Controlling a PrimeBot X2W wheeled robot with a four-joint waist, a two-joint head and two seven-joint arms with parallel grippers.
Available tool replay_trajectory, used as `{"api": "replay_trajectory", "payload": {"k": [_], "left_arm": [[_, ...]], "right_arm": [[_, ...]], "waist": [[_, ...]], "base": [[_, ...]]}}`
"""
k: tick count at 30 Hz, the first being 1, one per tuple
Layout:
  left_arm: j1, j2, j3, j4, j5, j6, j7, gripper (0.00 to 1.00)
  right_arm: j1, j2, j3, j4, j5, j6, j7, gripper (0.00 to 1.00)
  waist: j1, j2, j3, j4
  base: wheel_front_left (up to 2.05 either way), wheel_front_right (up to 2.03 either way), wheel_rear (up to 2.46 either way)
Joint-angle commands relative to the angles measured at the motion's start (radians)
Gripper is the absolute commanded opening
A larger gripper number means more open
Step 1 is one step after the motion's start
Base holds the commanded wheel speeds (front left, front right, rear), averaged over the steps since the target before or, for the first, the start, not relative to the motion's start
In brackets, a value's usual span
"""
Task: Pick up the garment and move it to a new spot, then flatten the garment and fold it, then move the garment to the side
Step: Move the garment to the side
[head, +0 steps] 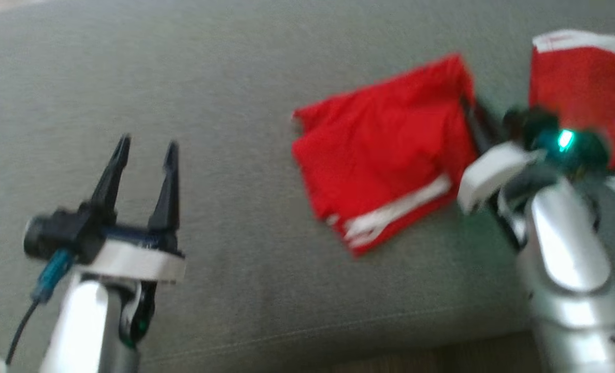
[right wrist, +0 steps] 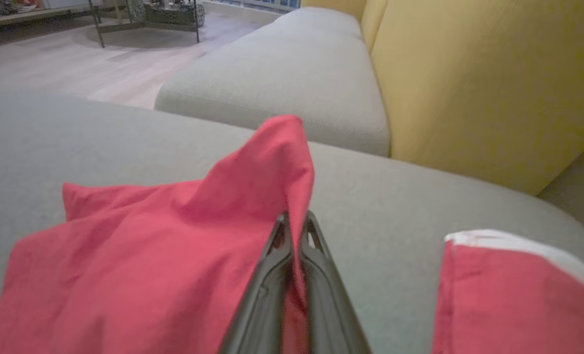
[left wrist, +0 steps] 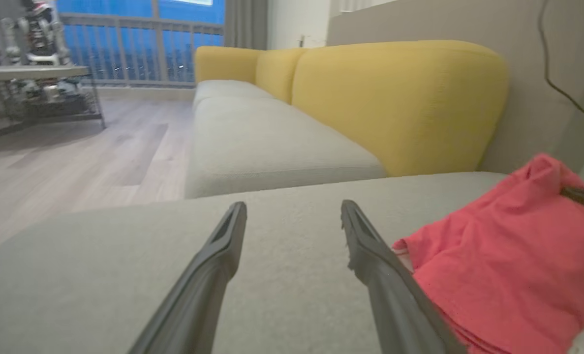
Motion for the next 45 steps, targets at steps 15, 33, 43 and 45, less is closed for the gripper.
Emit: {"api": "replay_trajectory", "payload": {"k": [15, 33, 43, 45], "left_arm": [[-0.212, 0.241, -0.192, -0.096, 0.008, -0.006, -0.005, 1.0], [-0.19, 0.218, -0.165, -0.104, -0.018, 0.0, -0.005, 1.0], [-0.142, 0.086, -0.09, -0.058, -0.055, 0.023, -0.005, 1.0], [-0.123, 0.055, -0.053, -0.069, -0.053, 0.035, -0.005, 1.0]], "right_arm": [[-0.165, -0.027, -0.227, -0.151, -0.084, -0.001, 0.052, 0.0], [-0.183, 0.006, -0.352, -0.177, -0.132, -0.001, -0.039, 1.0], [-0.094, 0.006, -0.2, -0.24, -0.057, -0.001, -0.045, 1.0], [-0.063, 0.006, -0.158, -0.249, 0.004, -0.001, -0.053, 1.0]], "waist": [[-0.0002, 0.0, 0.242, -0.253], [-0.0002, 0.0, 0.25, -0.233], [-0.0002, 0.0, 0.086, -0.093], [-0.0002, 0.0, 0.054, -0.061]], "base": [[0.0, 0.0, 0.0], [0.0, 0.0, 0.0], [0.0, 0.0, 0.0], [0.0, 0.0, 0.0]]}}
